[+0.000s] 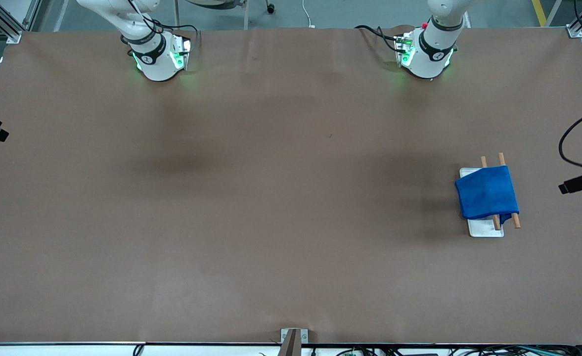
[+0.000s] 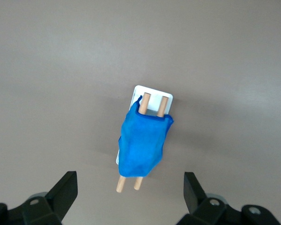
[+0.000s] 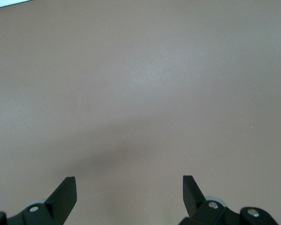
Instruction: Right arm passes towel to left arm to hang
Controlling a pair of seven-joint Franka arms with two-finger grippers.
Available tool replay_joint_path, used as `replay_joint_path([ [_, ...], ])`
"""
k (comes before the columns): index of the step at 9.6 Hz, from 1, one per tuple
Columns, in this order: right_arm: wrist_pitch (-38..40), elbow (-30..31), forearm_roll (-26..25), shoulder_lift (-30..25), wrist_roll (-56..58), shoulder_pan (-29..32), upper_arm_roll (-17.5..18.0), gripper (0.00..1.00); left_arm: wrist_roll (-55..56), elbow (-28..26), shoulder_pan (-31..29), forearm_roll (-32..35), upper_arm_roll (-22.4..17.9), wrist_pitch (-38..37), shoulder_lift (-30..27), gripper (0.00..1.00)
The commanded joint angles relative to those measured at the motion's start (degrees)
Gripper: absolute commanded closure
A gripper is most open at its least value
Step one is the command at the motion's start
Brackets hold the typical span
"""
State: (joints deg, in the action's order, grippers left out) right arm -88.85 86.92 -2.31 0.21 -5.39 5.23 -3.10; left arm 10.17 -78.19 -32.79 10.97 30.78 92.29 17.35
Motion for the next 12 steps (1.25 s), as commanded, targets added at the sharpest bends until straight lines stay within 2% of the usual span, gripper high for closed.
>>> replay_joint_path([
  [1, -0.7, 1.9, 1.1, -1.4, 0.8, 0.7, 0.4, 0.00, -0.1, -1.3, -0.3, 0.0, 3.2, -3.6, -3.6, 0.00],
  [2, -0.5, 1.8, 1.1, -1.5, 0.8, 0.7, 0.4, 0.00, -0.1, -0.7, -0.4, -1.5, 4.6, -5.4, -4.8, 0.00],
  [4, 1.1, 1.4, 1.1, -1.9, 0.7, 0.7, 0.6, 0.00, -1.4, 1.8, -0.4, -3.7, 5.0, -11.3, -7.2, 0.00],
  [6, 2.0, 1.3, 1.1, -4.2, 0.6, 0.7, 0.7, 0.00, -1.8, 1.6, -0.3, -5.4, 6.0, -11.8, -10.1, 0.00],
  [7, 2.5, 1.5, 1.2, -4.3, 0.6, 2.7, 1.5, 0.00, -2.4, 1.4, -0.6, -5.6, 7.7, -11.8, -10.3, 0.00],
  [8, 2.4, 1.5, 1.7, -4.3, 0.7, 5.1, 5.1, 0.00, -3.0, 0.9, 0.5, -6.0, 7.8, -11.7, -11.3, 0.00],
  [9, 2.5, 1.6, 1.9, -4.3, 0.7, 4.6, 4.8, 0.00, -3.1, -0.9, 5.1, -6.4, 4.8, -11.7, -13.3, 0.00],
  [11, 2.3, 1.6, 1.8, -4.3, 0.7, 1.5, 1.8, 0.00, -4.3, -4.1, 16.3, -9.2, -7.7, -11.5, -16.5, 0.00],
  [12, 2.5, 0.5, 1.9, -3.8, 1.4, 0.8, 0.8, 0.00, -6.5, -5.4, 20.4, -10.1, -12.0, -11.3, -17.3, 0.00],
])
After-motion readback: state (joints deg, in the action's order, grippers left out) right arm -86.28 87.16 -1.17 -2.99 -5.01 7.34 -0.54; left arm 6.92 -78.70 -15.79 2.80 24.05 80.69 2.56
